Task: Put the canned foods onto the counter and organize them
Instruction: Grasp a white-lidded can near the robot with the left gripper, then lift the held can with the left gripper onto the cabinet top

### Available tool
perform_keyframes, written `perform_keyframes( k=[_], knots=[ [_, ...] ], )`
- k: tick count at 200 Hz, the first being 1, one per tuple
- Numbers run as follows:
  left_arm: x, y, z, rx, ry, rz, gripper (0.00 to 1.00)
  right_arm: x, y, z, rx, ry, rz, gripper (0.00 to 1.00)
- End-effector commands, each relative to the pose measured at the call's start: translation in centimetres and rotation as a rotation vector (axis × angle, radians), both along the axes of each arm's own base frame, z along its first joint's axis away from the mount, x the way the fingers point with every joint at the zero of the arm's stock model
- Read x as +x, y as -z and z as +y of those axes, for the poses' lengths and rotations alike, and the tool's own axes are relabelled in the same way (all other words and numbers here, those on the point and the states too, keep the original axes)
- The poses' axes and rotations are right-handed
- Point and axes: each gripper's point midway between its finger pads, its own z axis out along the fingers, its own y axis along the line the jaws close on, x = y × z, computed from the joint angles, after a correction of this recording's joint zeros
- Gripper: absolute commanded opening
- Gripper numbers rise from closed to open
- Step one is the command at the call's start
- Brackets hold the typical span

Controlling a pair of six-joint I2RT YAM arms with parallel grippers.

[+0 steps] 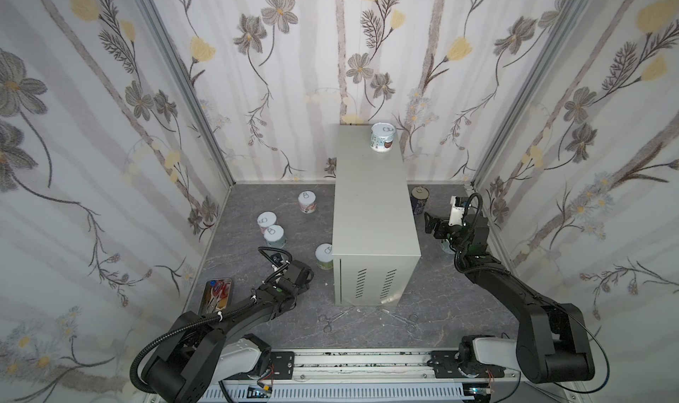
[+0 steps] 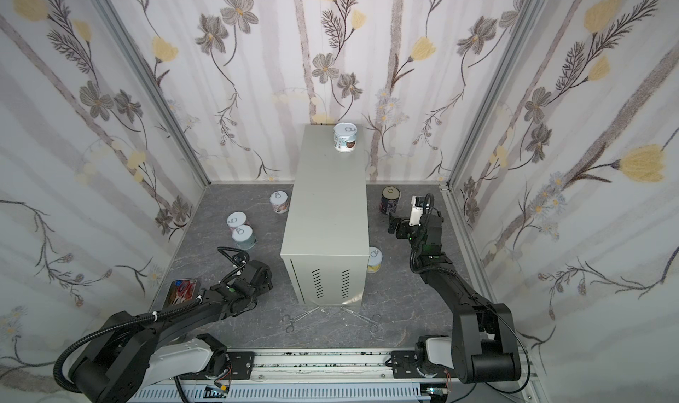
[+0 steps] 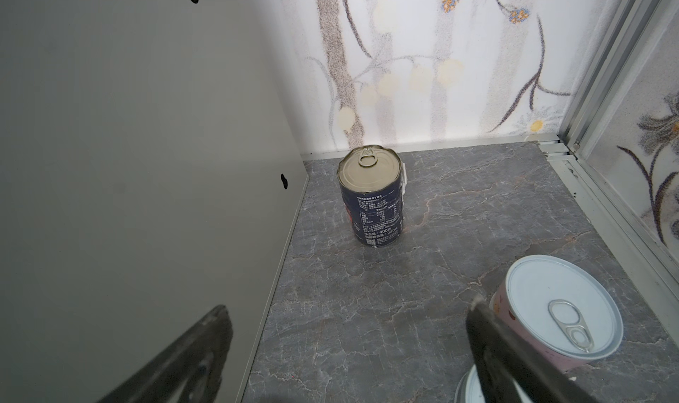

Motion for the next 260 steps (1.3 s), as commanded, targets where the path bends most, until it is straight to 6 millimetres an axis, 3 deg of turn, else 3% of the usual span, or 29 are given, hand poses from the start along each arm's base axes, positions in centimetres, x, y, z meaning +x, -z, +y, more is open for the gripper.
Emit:
perform_keyframes(
  k=[1, 24, 52, 89, 144, 201, 210, 214, 226, 257, 258, 260],
  knots=[
    [0.0, 0.0, 0.2, -0.001, -0.028, 0.006, 0.72, 0.3, -1.1, 0.1, 0.007, -0.004, -0.037, 0.99],
    [0.3, -1.1, 0.8, 0.018, -0.059, -0.018, 0.69, 0.4, -1.2, 0.0, 0.007, -0.002, -0.039, 0.99],
    [1.7, -4.2, 0.8, 0.052, -0.057, -0.068, 0.68, 0.3, -1.3, 0.2, 0.011, -0.010, -0.039, 0.99],
    [4.7, -10.2, -0.3, 0.108, -0.007, -0.136, 0.68, 0.2, -1.8, 0.6, 0.018, -0.033, -0.049, 0.99],
    [8.6, -21.1, -2.8, 0.141, 0.117, -0.298, 0.64, -0.2, -2.8, 0.4, 0.018, -0.025, -0.059, 0.99],
    [10.9, -30.7, -4.8, 0.196, 0.257, -0.476, 0.65, -0.8, -5.8, 0.8, 0.026, -0.049, -0.117, 0.98],
    [11.2, -31.3, -5.1, 0.211, 0.278, -0.489, 0.65, -0.9, -6.4, 0.9, 0.028, -0.054, -0.129, 0.99],
    [11.5, -33.1, -5.3, 0.203, 0.279, -0.526, 0.64, -1.0, -6.7, 0.9, 0.028, -0.056, -0.137, 0.98],
    [11.7, -35.0, -5.8, 0.202, 0.306, -0.566, 0.63, -1.0, -7.4, 0.9, 0.029, -0.058, -0.152, 0.99],
    [13.4, -37.9, -7.9, 0.195, 0.374, -0.649, 0.63, -1.3, -8.9, 0.8, 0.038, -0.052, -0.182, 0.98],
    [13.5, -38.0, -8.0, 0.193, 0.375, -0.653, 0.63, -1.2, -10.1, 0.9, 0.039, -0.055, -0.209, 0.98],
    [13.5, -38.2, -8.1, 0.191, 0.376, -0.663, 0.63, -1.2, -10.4, 0.9, 0.040, -0.055, -0.214, 0.99]
  ],
)
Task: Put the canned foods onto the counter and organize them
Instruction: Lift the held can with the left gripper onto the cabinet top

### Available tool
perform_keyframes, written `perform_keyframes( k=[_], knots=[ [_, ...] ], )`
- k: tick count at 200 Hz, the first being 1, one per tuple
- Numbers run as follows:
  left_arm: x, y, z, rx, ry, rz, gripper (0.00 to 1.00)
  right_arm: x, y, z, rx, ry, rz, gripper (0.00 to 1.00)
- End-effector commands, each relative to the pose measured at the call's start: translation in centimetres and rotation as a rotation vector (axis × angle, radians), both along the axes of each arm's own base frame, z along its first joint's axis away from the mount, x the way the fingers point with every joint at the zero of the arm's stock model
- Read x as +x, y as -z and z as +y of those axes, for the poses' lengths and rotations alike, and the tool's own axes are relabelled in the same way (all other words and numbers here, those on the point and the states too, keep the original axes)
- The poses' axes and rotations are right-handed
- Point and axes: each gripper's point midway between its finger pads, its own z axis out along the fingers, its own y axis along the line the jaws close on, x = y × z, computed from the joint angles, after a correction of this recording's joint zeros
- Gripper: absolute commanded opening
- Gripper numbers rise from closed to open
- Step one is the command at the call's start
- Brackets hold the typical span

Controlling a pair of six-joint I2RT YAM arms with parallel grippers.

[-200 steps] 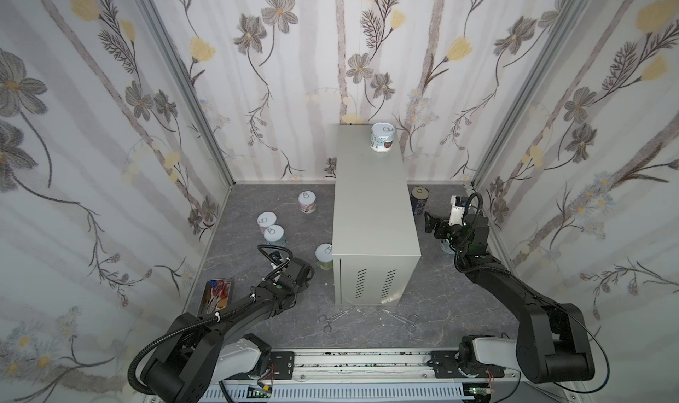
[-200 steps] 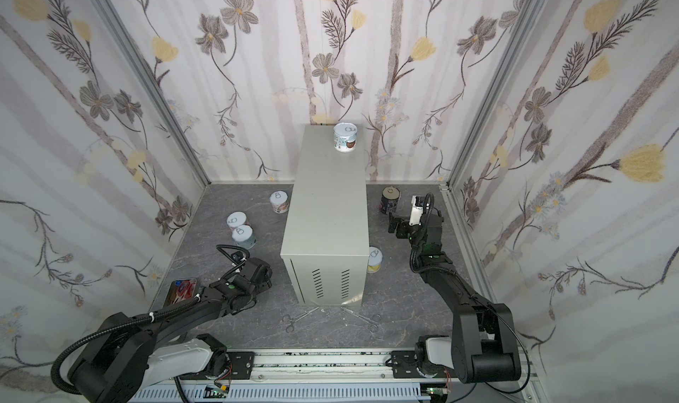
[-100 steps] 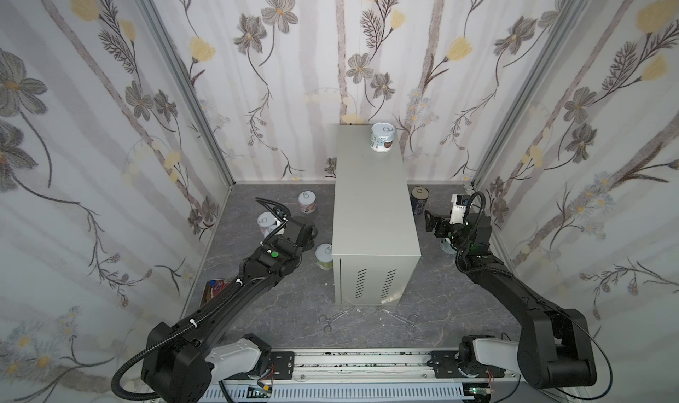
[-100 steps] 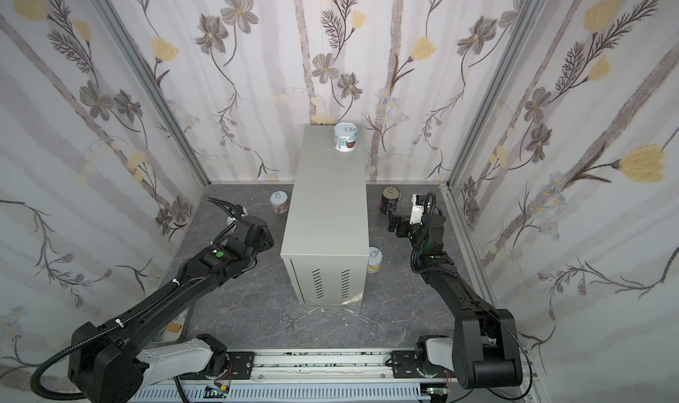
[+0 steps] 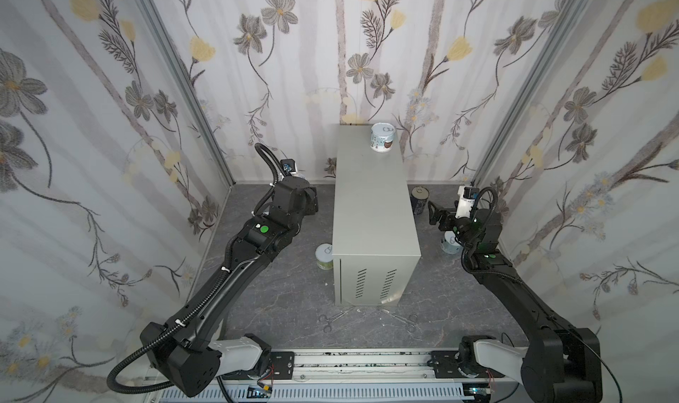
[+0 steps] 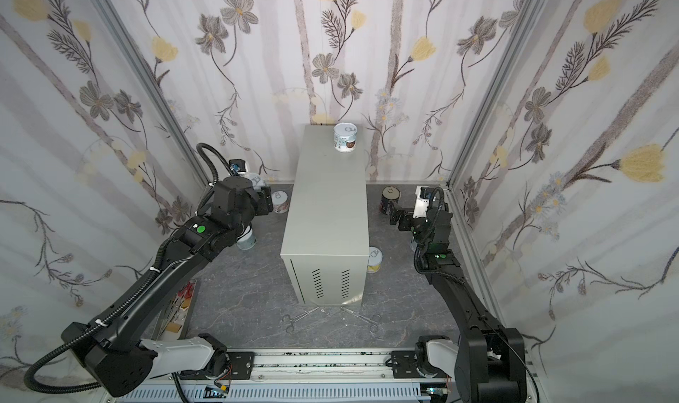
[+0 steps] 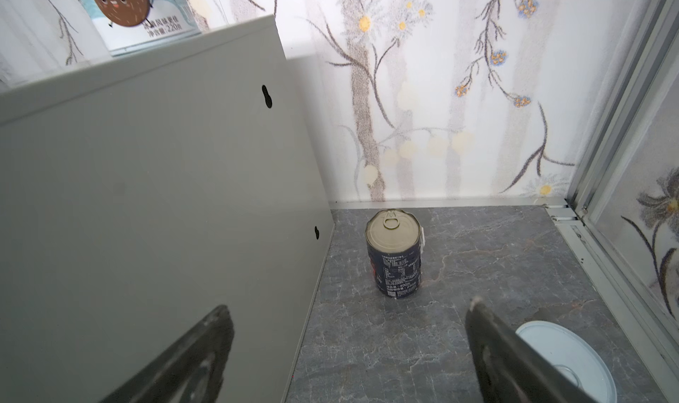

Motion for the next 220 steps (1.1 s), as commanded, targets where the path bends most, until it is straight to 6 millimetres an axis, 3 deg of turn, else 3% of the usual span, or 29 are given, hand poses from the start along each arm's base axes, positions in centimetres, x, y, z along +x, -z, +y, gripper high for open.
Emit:
perform_keyframes(
  k=[1, 42, 85, 107, 150, 220],
  knots=[
    [1.2, -4.1, -1.4, -0.003, 0.065, -0.137, 0.62, -0.1, -2.9, 0.1, 0.017, -0.007, -0.066, 0.98],
    [2.7, -8.3, -3.9, -0.025, 0.160, -0.272, 0.61, -0.7, -5.9, 0.4, 0.019, -0.023, -0.116, 0.98],
    [4.0, -10.3, -6.6, -0.001, 0.271, -0.279, 0.59, -2.4, -7.9, 0.3, 0.034, -0.023, -0.151, 0.98],
    [4.8, -10.3, -8.5, 0.006, 0.348, -0.257, 0.54, -3.0, -8.6, 0.2, 0.031, -0.019, -0.160, 0.99],
    [6.5, -9.1, -12.4, 0.056, 0.503, -0.161, 0.54, -2.8, -10.2, 0.4, 0.026, -0.032, -0.176, 0.99],
    [10.3, -6.8, -13.6, 0.174, 0.542, -0.068, 0.54, -2.6, -12.4, 0.8, 0.028, -0.055, -0.230, 0.99]
  ],
)
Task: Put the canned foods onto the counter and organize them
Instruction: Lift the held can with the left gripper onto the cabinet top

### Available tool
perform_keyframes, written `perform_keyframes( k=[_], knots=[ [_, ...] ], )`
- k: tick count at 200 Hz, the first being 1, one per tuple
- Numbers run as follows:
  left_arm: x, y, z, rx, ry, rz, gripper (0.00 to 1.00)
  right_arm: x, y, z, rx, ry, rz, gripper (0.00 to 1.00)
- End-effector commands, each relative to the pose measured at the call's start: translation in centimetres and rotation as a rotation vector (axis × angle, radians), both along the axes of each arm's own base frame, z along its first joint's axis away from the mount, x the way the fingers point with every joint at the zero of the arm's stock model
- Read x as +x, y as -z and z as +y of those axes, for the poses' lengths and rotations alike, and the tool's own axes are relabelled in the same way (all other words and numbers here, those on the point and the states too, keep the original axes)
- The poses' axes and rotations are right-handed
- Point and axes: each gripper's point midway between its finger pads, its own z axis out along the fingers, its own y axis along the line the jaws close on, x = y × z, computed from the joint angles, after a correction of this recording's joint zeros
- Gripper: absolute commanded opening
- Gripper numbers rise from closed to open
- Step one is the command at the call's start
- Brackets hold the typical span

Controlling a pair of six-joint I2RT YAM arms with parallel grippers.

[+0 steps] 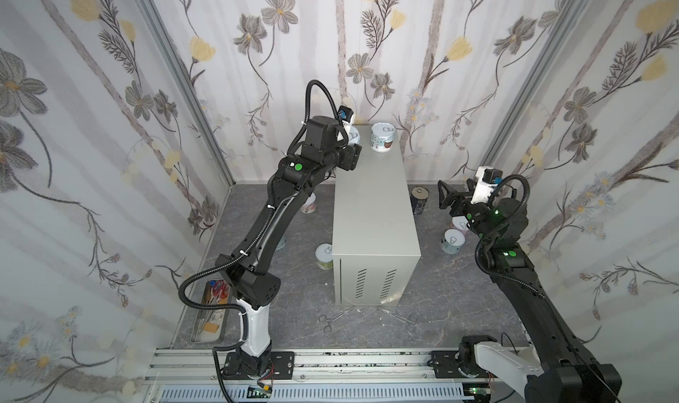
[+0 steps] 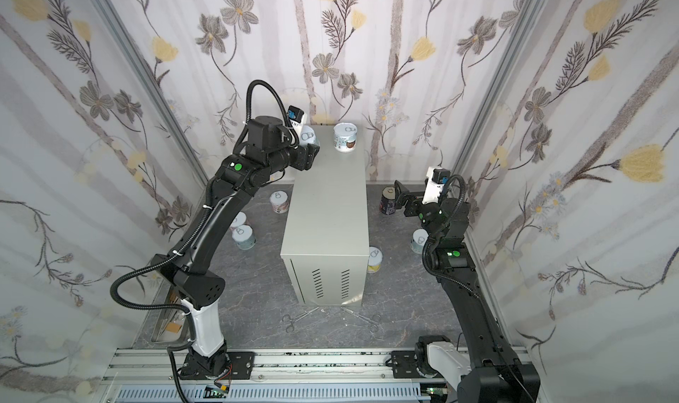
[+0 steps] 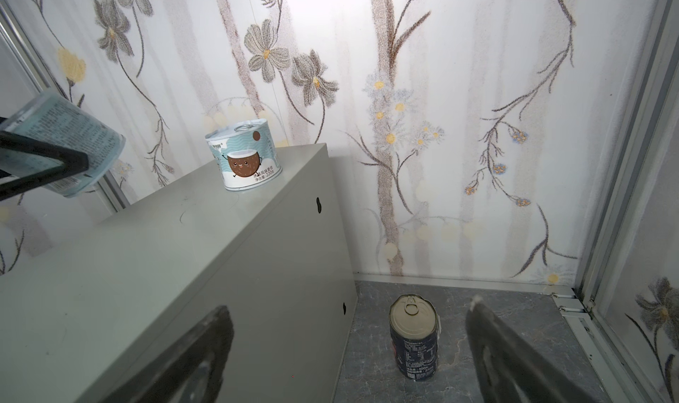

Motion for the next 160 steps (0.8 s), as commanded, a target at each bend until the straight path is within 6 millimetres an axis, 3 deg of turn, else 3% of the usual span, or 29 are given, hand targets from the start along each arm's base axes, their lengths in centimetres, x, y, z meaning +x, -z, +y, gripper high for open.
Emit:
perform_keyframes(
  k=[1, 113, 160],
  knots=[
    [0.4, -0.1, -0.1, 0.026, 0.032, -0.011, 0.54, -0.3, -1.5, 0.3, -0.001, -0.017, -0.048, 0.99],
    [3.7, 4.1, -0.8, -0.032, 0.129, 0.080, 0.54, 0.6, -3.0, 1.2, -0.016, -0.064, -0.070, 0.99],
    [4.0, 4.6, -1.3, -0.038, 0.158, 0.084, 0.57, 1.3, -2.8, 1.6, 0.006, -0.077, -0.065, 0.99]
  ],
)
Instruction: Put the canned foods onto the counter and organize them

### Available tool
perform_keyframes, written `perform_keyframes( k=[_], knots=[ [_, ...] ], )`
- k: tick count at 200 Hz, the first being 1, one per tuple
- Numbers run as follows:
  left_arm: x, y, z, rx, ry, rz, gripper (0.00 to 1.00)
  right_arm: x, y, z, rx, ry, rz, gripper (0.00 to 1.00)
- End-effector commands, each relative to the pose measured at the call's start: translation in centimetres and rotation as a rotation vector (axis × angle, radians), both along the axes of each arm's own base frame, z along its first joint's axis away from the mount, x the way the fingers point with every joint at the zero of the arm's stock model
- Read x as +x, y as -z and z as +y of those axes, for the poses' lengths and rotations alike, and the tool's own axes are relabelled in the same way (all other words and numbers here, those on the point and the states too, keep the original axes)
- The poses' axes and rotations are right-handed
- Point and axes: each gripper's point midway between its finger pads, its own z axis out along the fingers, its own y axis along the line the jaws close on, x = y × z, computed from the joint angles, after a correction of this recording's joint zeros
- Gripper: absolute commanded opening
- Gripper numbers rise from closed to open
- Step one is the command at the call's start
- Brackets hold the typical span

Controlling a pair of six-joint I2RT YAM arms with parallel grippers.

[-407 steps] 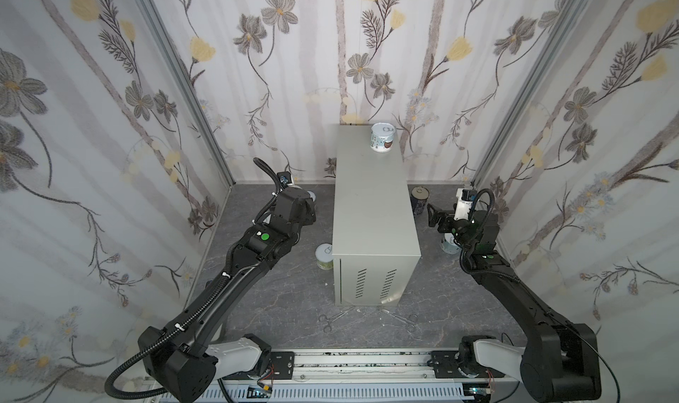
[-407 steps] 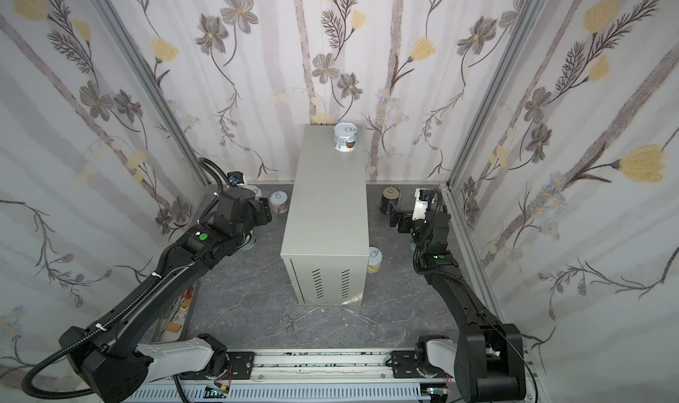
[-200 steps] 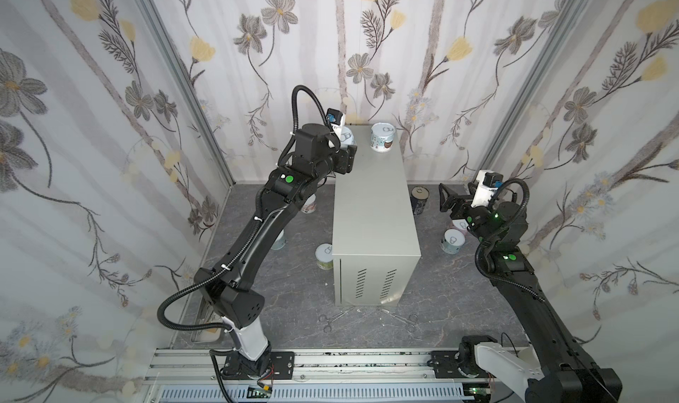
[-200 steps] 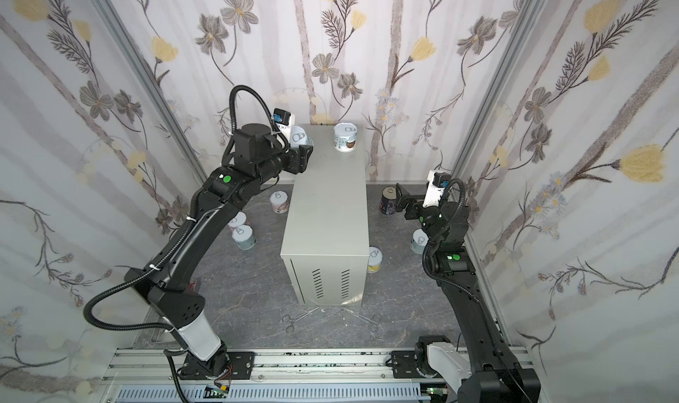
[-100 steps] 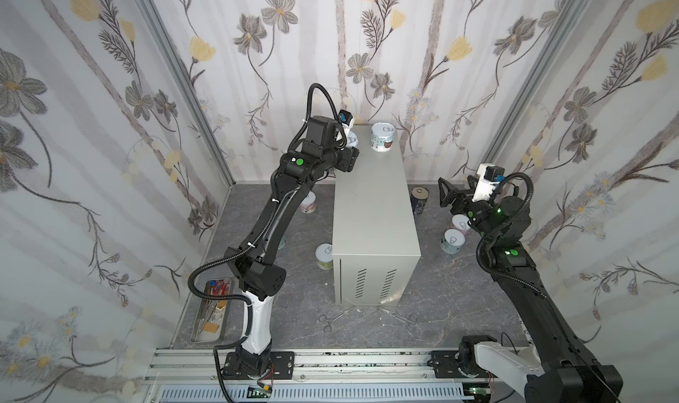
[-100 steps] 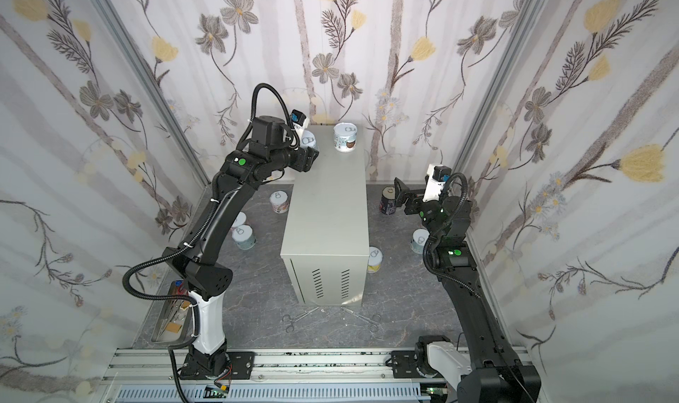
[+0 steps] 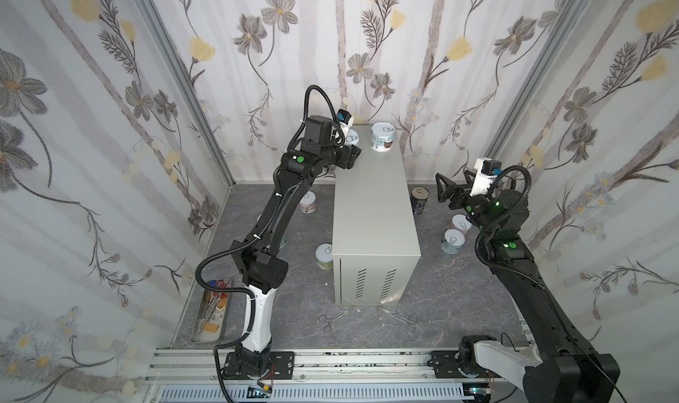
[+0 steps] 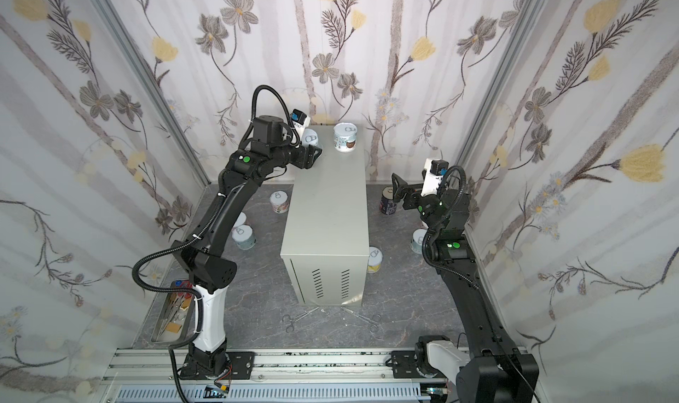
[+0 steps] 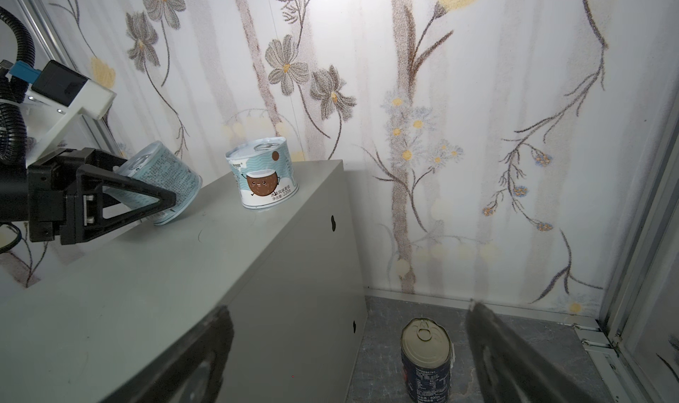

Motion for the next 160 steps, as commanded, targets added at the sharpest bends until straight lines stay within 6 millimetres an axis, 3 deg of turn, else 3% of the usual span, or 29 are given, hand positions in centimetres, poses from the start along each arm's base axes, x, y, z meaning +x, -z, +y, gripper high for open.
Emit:
perform_keyframes(
  k=[1, 104, 160],
  knots=[
    [-0.2, 0.9, -0.4, 0.012, 0.035, 0.023, 0.57, 0.1, -1.3, 0.5, 0.017, -0.026, -0.041, 0.99],
    [0.1, 1.5, -0.9, -0.002, 0.044, 0.039, 0.77, 1.2, -0.5, 1.3, 0.003, -0.036, -0.018, 0.99],
    [0.3, 2.0, -1.2, -0.007, 0.048, 0.046, 0.77, 1.6, 0.0, 1.3, -0.008, -0.032, 0.002, 0.99]
  ],
)
